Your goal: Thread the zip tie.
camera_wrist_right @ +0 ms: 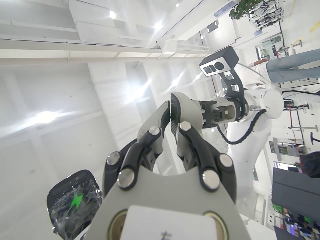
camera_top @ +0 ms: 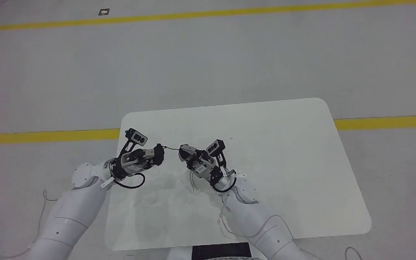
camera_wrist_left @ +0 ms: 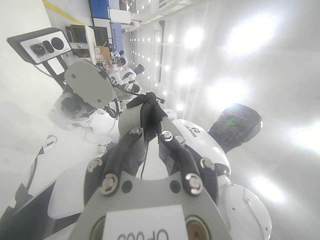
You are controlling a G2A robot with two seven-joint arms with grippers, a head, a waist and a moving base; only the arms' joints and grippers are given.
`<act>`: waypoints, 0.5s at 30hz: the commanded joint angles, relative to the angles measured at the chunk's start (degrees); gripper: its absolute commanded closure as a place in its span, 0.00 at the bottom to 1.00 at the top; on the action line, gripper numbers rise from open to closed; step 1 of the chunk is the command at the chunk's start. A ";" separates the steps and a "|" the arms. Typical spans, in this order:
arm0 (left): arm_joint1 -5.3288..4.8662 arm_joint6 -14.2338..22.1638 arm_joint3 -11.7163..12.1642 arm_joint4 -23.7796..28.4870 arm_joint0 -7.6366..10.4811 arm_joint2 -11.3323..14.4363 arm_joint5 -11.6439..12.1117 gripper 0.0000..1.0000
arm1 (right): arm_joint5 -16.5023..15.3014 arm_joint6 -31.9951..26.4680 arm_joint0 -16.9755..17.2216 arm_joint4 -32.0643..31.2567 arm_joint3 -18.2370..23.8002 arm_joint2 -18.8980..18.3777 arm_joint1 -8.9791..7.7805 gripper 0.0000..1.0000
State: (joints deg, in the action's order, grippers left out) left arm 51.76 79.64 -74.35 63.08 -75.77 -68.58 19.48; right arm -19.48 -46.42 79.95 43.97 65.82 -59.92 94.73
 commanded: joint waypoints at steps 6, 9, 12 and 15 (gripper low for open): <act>0.00 0.00 0.00 0.00 0.00 0.00 0.00 1.00 | 0.00 -0.31 0.54 -1.68 0.44 -1.05 0.54 1.00; 0.00 0.00 0.00 0.00 0.00 0.00 0.00 1.00 | 0.00 -0.56 0.87 -2.19 0.61 -1.79 0.71 1.00; 0.00 0.00 0.00 0.00 0.00 0.00 0.00 1.00 | 0.00 -0.91 1.23 -2.62 0.68 -2.63 0.83 1.00; 0.00 0.00 0.00 0.00 0.00 0.00 0.00 1.00 | 0.00 -0.86 1.52 -3.07 0.35 -3.26 0.95 1.00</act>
State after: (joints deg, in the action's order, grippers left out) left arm 51.76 79.64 -74.35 63.08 -75.77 -68.58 19.48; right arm -19.48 -47.37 81.38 41.01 66.38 -62.98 95.64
